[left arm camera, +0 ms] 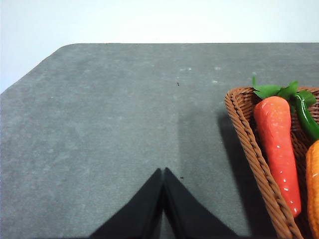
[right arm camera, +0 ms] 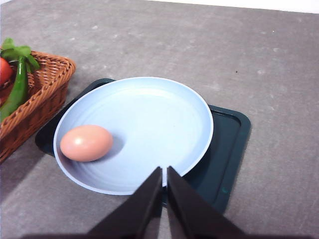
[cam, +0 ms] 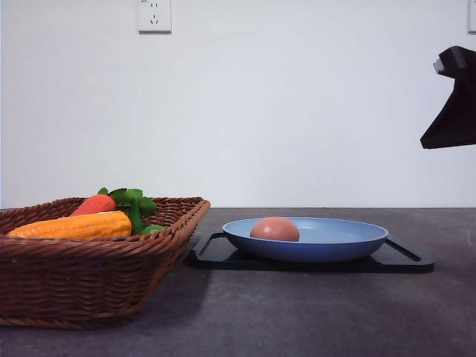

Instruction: Transfer egg from basket to plate and serve

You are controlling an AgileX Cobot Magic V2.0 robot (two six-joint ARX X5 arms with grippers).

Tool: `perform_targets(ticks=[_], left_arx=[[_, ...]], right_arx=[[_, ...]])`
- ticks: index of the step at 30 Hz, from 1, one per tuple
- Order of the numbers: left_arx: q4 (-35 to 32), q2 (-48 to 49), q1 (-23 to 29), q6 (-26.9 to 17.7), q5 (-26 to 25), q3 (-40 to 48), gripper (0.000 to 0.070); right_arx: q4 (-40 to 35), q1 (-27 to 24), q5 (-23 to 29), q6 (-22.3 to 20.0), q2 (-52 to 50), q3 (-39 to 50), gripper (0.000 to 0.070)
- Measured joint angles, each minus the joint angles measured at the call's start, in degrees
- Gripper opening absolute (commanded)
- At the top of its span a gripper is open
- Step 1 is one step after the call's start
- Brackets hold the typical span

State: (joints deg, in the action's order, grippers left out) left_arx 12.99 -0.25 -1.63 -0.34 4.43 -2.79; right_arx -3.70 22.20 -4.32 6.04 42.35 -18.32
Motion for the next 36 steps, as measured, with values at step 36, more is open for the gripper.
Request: perform_targets(ticks=[36], left_arx=[[0.00, 0.00, 0.00, 0.00, 0.00, 0.00, 0.0000]], right_arx=[[5.32, -13.92, 4.92, -11.78, -37.90, 3.39, 0.0000]])
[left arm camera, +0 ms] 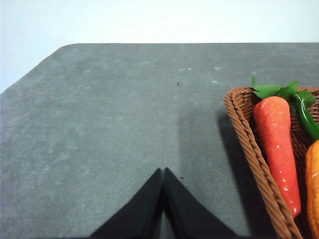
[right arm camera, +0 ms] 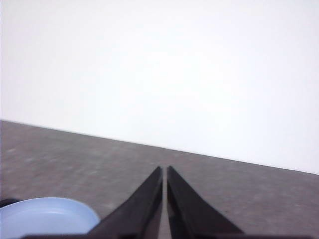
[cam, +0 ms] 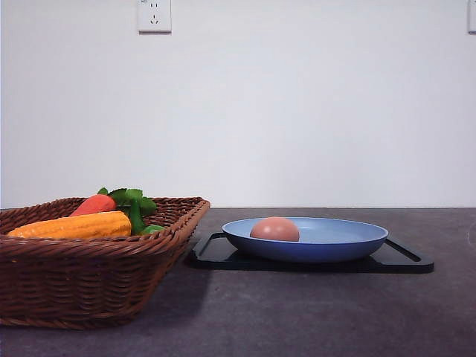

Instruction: Transfer egg from basket to plate and serve

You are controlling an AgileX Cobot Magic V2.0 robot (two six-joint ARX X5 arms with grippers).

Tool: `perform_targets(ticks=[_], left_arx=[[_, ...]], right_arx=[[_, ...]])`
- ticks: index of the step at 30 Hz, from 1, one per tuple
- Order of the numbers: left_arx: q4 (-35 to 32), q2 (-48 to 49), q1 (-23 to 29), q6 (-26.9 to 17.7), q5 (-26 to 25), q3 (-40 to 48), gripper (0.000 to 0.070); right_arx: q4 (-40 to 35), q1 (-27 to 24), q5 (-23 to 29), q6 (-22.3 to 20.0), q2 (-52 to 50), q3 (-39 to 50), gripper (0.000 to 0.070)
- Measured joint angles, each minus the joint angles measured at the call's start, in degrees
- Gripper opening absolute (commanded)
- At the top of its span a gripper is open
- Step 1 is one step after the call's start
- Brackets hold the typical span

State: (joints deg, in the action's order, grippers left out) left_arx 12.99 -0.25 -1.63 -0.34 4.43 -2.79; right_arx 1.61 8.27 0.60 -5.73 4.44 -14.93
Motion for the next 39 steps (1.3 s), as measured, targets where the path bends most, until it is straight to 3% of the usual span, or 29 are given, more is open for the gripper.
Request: perform_targets(ticks=[10, 22, 39], left_arx=[[0.00, 0.00, 0.00, 0.00, 0.00, 0.00, 0.0000], [0.00, 0.00, 0.00, 0.00, 0.00, 0.00, 0.0000], [-0.02, 0.00, 0.00, 0.00, 0.00, 0.00, 0.0000]], right_arx=[[0.71, -7.56, -6.72, 2.19, -2.99, 11.05, 0.0000], [7.51, -7.63, -7.98, 10.24, -3.78, 14.02, 0.0000], [7.49, -7.63, -8.00, 10.70, -3.78, 14.02, 0.0000]])
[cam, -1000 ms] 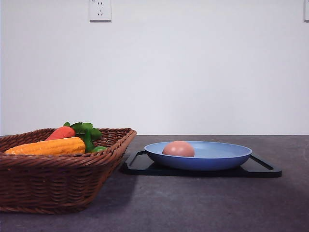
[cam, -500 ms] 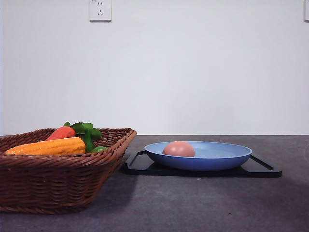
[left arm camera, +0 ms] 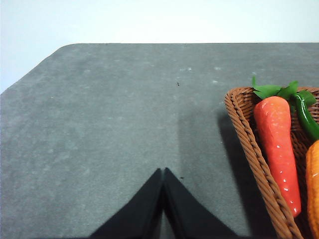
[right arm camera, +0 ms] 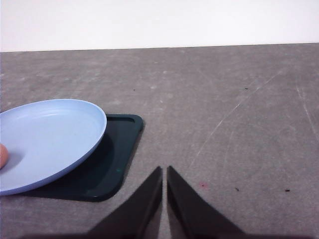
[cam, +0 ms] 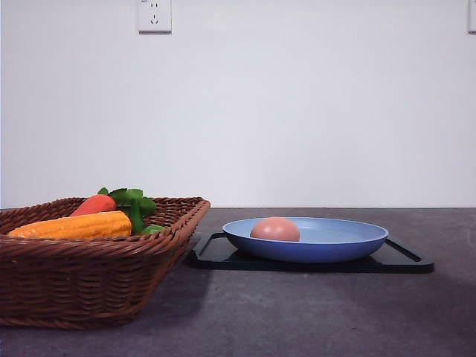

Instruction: Transfer egg from basket to plate and serve

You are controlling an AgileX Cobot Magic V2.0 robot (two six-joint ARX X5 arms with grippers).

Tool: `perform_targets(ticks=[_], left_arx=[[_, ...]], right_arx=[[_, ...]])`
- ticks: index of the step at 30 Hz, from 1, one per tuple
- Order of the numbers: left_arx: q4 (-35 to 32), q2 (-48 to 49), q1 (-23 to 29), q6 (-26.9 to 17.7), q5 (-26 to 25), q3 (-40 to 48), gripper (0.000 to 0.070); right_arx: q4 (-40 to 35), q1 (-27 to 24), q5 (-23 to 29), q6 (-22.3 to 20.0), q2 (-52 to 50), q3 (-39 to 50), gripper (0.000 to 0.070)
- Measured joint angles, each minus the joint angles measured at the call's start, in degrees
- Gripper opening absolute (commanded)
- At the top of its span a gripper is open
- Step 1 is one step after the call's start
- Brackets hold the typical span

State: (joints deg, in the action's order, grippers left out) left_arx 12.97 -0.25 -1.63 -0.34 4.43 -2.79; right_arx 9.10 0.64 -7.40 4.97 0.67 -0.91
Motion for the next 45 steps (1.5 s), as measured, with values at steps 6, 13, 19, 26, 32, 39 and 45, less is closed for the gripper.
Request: perform_targets(ticks=[6, 13, 19, 26, 32, 39, 45], left_arx=[[0.00, 0.00, 0.00, 0.00, 0.00, 0.00, 0.0000], [0.02, 0.00, 0.00, 0.00, 0.00, 0.00, 0.0000], [0.02, 0.00, 0.00, 0.00, 0.00, 0.00, 0.0000], [0.02, 0.00, 0.00, 0.00, 0.00, 0.00, 0.0000], [0.02, 0.00, 0.00, 0.00, 0.00, 0.00, 0.0000], [0.02, 0.00, 0.00, 0.00, 0.00, 0.00, 0.0000], [0.00, 0.00, 0.00, 0.00, 0.00, 0.00, 0.0000]], right_arx=[[0.00, 0.00, 0.02, 0.02, 0.00, 0.00, 0.0000], [0.00, 0.00, 0.02, 0.02, 0.00, 0.00, 0.0000], [0.00, 0.00, 0.02, 0.02, 0.00, 0.00, 0.0000], [0.00, 0.00, 0.02, 0.02, 0.00, 0.00, 0.0000], [0.00, 0.00, 0.02, 0.02, 0.00, 0.00, 0.0000], [0.00, 0.00, 0.02, 0.02, 0.00, 0.00, 0.0000], [0.00, 0.00, 0.02, 0.02, 0.00, 0.00, 0.0000]])
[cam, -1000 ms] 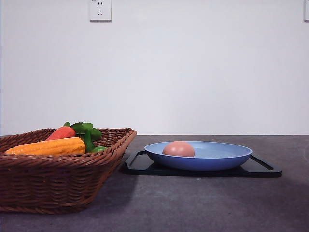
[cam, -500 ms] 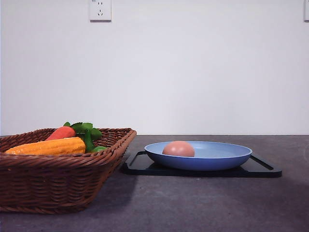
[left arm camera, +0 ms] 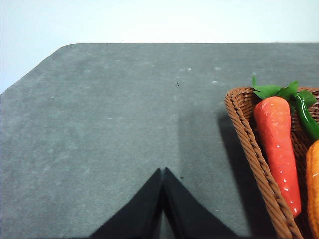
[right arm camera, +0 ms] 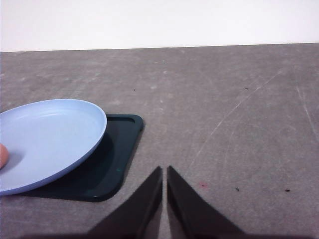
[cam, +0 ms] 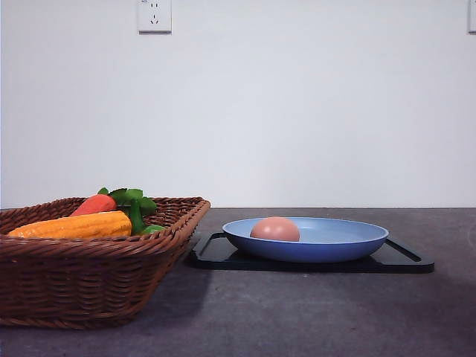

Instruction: Transfer egg from basket to plate and serve

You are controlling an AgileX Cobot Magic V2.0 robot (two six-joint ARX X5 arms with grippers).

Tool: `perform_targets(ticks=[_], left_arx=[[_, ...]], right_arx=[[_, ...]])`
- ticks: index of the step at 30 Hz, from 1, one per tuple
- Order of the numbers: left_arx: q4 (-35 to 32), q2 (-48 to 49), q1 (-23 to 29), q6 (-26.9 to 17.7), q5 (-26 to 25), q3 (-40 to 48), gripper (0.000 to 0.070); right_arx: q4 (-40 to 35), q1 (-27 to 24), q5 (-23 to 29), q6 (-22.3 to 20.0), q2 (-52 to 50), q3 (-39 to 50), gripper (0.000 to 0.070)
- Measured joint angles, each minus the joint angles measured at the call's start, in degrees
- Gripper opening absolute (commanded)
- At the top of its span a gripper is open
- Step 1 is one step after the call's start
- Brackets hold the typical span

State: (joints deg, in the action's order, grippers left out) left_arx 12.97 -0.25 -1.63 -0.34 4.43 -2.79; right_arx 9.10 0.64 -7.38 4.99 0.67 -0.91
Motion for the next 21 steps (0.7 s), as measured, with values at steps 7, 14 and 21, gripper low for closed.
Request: perform_targets(ticks=[7, 14, 21], left_arx=[[0.00, 0.00, 0.00, 0.00, 0.00, 0.00, 0.0000], [0.00, 0.00, 0.00, 0.00, 0.00, 0.00, 0.0000], [0.00, 0.00, 0.00, 0.00, 0.00, 0.00, 0.0000]], right_arx=[[0.02, 0.00, 0.00, 0.00, 0.00, 0.00, 0.0000], [0.02, 0.00, 0.00, 0.00, 0.00, 0.00, 0.0000], [0.02, 0.00, -0.02, 0.00, 0.00, 0.00, 0.0000]])
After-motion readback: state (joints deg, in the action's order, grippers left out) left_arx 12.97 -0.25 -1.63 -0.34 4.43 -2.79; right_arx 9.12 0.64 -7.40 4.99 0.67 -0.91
